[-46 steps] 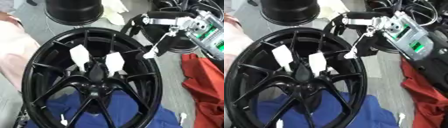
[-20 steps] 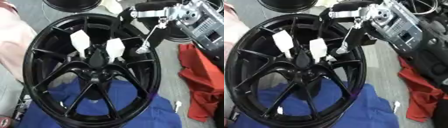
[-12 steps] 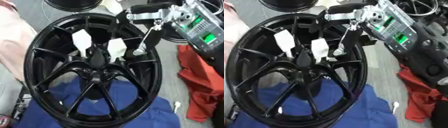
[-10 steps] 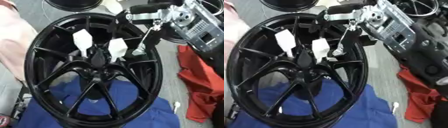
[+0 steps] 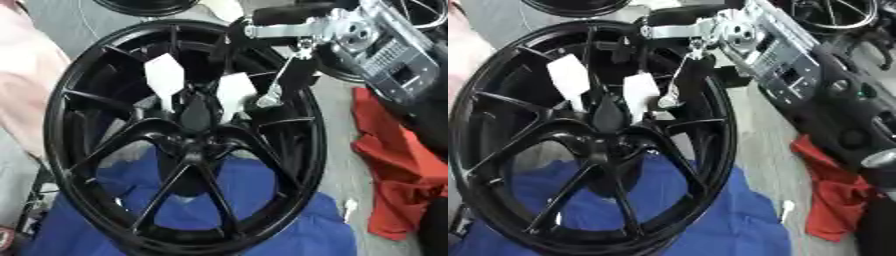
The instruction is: Pull the pin out of the wheel hub.
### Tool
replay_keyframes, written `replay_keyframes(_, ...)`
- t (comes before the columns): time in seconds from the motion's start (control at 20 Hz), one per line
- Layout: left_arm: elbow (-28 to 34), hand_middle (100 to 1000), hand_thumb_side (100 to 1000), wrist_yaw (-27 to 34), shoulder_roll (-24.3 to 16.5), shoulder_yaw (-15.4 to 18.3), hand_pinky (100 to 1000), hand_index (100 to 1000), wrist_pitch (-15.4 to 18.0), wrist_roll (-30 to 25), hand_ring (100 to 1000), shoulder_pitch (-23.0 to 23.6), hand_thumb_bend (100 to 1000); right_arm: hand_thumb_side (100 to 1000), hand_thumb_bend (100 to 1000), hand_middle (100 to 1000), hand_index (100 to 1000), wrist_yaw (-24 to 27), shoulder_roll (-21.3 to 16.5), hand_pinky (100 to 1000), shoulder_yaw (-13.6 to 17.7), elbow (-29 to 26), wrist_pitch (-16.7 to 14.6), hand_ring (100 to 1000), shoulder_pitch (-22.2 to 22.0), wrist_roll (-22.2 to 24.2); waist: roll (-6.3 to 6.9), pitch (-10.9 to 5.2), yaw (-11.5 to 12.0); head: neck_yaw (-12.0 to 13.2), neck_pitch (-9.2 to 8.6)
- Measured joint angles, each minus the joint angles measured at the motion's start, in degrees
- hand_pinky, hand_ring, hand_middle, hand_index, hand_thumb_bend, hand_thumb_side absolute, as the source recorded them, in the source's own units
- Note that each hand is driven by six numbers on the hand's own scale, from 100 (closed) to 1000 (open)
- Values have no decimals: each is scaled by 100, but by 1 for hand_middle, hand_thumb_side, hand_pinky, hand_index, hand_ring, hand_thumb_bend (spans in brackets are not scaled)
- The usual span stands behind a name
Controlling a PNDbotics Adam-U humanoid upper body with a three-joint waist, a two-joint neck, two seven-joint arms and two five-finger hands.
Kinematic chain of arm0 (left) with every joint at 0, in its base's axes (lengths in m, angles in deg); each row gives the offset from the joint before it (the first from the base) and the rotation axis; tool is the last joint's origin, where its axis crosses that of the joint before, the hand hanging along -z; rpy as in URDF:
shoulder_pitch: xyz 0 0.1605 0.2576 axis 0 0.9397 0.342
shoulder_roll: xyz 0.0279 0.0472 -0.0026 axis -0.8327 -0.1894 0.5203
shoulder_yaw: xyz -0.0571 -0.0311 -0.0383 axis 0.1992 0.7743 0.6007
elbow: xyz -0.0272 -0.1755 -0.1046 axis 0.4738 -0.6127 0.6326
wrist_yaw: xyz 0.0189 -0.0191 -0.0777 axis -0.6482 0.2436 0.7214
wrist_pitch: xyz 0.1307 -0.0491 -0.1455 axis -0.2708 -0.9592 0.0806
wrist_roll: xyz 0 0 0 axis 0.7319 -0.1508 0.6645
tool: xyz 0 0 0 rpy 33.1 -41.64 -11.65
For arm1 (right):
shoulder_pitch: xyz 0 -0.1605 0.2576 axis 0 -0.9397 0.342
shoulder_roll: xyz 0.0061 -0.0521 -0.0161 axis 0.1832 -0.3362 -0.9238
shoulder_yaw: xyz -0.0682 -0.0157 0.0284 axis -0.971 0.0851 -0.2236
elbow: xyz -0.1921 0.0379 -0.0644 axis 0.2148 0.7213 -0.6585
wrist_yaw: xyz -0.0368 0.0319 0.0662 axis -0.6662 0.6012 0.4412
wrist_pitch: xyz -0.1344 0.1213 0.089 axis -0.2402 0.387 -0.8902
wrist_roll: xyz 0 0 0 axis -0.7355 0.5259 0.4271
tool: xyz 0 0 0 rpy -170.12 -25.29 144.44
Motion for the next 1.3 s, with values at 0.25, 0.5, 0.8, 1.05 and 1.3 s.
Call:
replay_keyframes(0.25,0,621,636,-13,0,-1,729,795,-16,16,615,0,100,100,447,643,788,-33,33,815,5,-4,80,760,-4,26,-21,51,21,-2,0)
replay_keyframes(0.5,0,621,637,-19,0,-1,730,794,-22,22,615,0,100,100,434,571,730,-62,36,801,35,-5,136,738,-41,57,-47,69,23,6,-1)
replay_keyframes(0.8,0,622,636,-19,0,-1,732,794,-29,29,615,0,100,100,413,524,689,-69,36,791,37,-20,207,719,-50,23,-47,79,23,26,-9)
replay_keyframes(1.05,0,621,635,-19,0,-2,733,793,-27,30,616,0,100,100,412,508,683,-68,36,785,37,-40,282,708,-53,-5,-47,92,22,29,-10)
replay_keyframes(1.3,0,621,635,-21,0,-2,735,793,-9,33,616,0,100,100,395,478,654,-68,36,774,60,-41,334,683,-57,-6,-48,108,22,31,-12)
